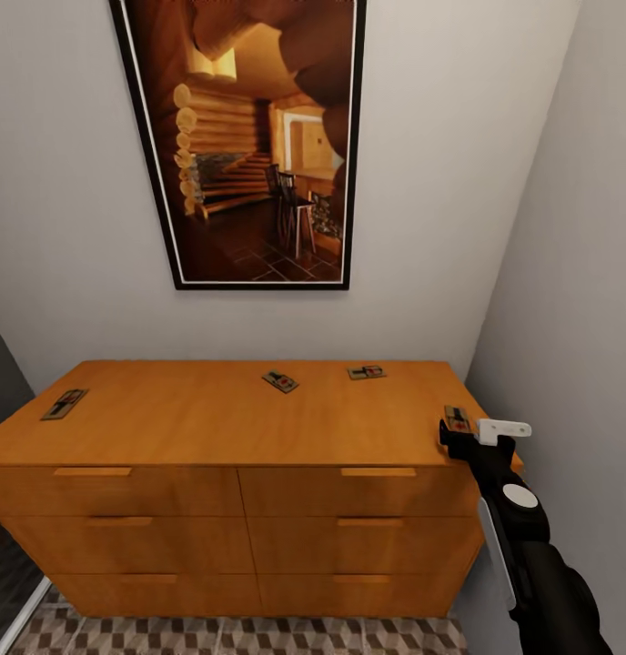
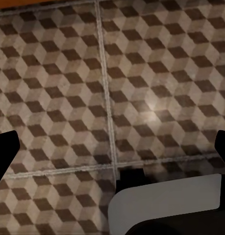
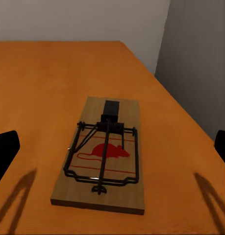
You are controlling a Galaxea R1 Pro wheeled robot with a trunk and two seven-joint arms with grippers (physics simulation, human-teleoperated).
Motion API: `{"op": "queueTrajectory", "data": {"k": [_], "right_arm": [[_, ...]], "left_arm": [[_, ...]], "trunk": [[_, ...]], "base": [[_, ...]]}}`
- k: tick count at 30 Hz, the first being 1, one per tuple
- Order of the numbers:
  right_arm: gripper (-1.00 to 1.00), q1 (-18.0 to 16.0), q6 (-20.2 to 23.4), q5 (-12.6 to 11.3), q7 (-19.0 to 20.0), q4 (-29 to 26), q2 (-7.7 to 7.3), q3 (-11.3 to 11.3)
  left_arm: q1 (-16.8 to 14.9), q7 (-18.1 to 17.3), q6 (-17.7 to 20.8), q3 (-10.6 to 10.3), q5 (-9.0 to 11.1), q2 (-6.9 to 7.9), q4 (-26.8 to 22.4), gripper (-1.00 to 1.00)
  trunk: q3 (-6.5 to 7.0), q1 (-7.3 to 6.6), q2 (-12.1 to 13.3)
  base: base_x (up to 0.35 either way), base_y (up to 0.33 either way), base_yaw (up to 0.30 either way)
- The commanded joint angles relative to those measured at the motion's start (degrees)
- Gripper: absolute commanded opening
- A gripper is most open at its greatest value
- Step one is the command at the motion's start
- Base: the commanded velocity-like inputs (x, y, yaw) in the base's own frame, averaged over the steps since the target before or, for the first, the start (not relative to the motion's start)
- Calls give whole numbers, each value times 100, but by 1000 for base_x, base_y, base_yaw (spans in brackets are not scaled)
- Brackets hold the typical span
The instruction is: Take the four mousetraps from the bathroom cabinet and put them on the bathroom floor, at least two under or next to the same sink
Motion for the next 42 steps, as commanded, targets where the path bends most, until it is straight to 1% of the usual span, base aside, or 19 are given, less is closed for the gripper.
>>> {"op": "queueTrajectory", "data": {"k": [1,22,27,28,32,42], "right_arm": [[100,-4,37,59,6,-8,4,-2],[100,-4,85,59,2,-8,8,8],[100,-4,336,59,-1,-8,11,8],[100,-4,635,59,-2,-13,12,-4],[100,-4,762,59,-3,-15,13,-10],[100,-4,826,59,-3,-16,21,-6]], "left_arm": [[-8,-3,-35,-26,-3,1,18,100],[-8,-3,-34,-26,-1,1,18,100],[-8,-3,-34,-26,-4,1,18,100],[-8,-3,-34,-26,0,1,18,100],[-8,-3,-34,-26,1,1,18,100],[-8,-3,-34,-26,0,1,18,100]], "trunk": [[-6,-1,-3],[-6,-1,-3],[-6,-1,-3],[-6,-1,-3],[-6,-1,-3],[-6,-1,-3]], "base": [[-50,-3,0],[-7,0,0],[0,0,0],[0,0,0],[0,0,0],[0,0,0]]}}
